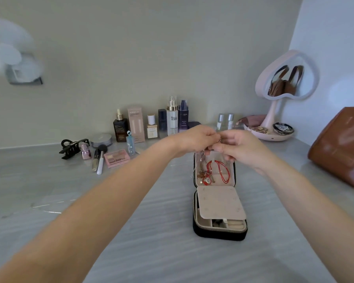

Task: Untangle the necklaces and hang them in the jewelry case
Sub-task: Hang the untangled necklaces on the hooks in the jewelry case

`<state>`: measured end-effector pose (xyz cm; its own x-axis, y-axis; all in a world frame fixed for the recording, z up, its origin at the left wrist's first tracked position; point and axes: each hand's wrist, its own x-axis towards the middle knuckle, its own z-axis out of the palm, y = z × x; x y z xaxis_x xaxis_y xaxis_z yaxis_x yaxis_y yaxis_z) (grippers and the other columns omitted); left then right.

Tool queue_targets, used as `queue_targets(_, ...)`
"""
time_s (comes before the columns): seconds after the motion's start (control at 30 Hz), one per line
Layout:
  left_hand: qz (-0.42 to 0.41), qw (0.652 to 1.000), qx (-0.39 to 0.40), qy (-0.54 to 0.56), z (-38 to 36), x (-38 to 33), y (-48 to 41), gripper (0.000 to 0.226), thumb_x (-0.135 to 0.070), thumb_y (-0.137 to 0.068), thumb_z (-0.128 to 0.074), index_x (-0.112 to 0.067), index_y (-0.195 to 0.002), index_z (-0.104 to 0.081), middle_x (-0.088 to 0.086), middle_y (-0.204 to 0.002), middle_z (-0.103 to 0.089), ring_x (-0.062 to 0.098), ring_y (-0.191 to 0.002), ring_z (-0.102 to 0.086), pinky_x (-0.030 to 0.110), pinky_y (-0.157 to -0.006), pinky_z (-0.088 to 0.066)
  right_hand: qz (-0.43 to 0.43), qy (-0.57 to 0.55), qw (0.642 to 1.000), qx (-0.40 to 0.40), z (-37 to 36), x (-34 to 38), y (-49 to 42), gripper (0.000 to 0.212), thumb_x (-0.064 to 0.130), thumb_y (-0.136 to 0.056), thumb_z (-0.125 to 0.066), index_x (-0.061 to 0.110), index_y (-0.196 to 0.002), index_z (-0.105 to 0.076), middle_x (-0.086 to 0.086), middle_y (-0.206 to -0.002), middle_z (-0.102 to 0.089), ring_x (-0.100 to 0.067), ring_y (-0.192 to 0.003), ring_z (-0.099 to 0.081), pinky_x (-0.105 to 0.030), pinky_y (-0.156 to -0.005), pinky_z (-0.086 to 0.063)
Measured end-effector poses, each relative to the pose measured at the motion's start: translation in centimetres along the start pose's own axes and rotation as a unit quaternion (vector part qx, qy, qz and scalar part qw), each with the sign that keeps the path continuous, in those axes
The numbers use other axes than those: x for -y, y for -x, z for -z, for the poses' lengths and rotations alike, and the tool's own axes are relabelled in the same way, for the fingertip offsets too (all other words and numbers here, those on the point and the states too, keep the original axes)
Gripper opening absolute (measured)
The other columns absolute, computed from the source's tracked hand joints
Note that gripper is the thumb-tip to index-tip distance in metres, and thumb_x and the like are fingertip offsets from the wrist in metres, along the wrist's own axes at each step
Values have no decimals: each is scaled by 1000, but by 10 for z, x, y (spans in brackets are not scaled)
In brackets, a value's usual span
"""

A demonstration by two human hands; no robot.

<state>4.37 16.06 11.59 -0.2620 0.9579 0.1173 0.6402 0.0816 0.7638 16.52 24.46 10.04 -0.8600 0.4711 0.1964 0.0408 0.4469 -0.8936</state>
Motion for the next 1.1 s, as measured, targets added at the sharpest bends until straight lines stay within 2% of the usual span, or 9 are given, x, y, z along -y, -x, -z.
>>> queue_targets(0.1, 20, 1000, -5, -7, -10, 3, -5, 33, -20, -97, -37, -16, -66, -48, -2, -65, -53, 7, -58, -52, 18, -55, -39, -7, 19, 1000, -12, 3, -8, -2, 23, 1, -83, -61, 8, -104, -63, 6, -66, -68, 2, -40, -49, -9, -46, -41)
queue_targets(0.23, 36, 999, -16, 6, -21, 11, -7, 34, -20, -97, -38, -16, -65, -49, -1, -64, -54, -2, -49, -49, 9, -44, -36, -27, 60, 998, -24, 9, -18, -5, 20, 3, -81, -64, 3, -101, -64, 14, -51, -66, 1, -37, -46, -8, -45, -40)
queue_targets(0.4, 57, 997, -9, 54, -28, 16, -8, 29, -21, -97, -38, -15, -71, -50, 0, -68, -54, 16, -68, -47, 22, -56, -34, -39, 116, 992, -33, 14, -18, -5, 12, 10, -81, -66, 7, -93, -64, 1, -66, -62, 2, -36, -47, -8, -41, -38)
queue_targets(0.53, 45, 990, -44, 122, -24, 6, -12, 30, -20, -97, -39, -15, -70, -51, 2, -68, -54, 16, -64, -53, 25, -59, -41, 10, 144, 986, -77, 24, -10, -10, 11, 14, -81, -67, 13, -91, -64, 7, -65, -62, 4, -36, -49, -6, -45, -40)
queue_targets(0.67, 35, 977, -64, 202, -15, -6, -14, 28, -19, -98, -38, -14, -74, -52, 2, -69, -51, 12, -67, -54, 28, -70, -45, 44, 91, 989, -109, 28, -2, -14, 6, 11, -82, -65, 12, -88, -64, 10, -51, -62, 1, -37, -49, -8, -43, -39)
queue_targets(0.8, 36, 967, -56, 247, -13, -8, -13, 28, -20, -98, -36, -13, -78, -54, 2, -70, -51, 11, -65, -53, 27, -66, -41, 52, 14, 993, -103, 27, 2, -13, 11, 7, -84, -62, 17, -81, -64, 1, -63, -62, 0, -41, -52, -12, -42, -41)
queue_targets(0.97, 60, 974, -46, 213, -19, 5, -6, 27, -21, -98, -38, -14, -76, -53, 3, -68, -53, 5, -50, -53, 25, -62, -46, 13, 59, 995, -74, 22, -8, -11, 13, 6, -82, -64, 11, -94, -61, -1, -67, -63, 2, -40, -55, -11, -43, -44)
queue_targets(1.03, 82, 976, -44, 199, -27, 14, -2, 27, -22, -97, -39, -15, -75, -54, 2, -68, -53, 8, -56, -53, 28, -66, -44, -9, 104, 993, -49, 19, -17, -9, 16, 6, -81, -65, 7, -97, -62, 0, -67, -63, 2, -37, -53, -11, -42, -43)
queue_targets(1.1, 87, 980, -43, 174, -35, 22, 0, 28, -21, -97, -39, -14, -75, -56, 2, -68, -55, 14, -61, -49, 28, -61, -39, -15, 152, 987, -47, 17, -24, -8, 11, 6, -82, -65, 5, -92, -63, 0, -67, -63, 0, -36, -52, -8, -44, -41)
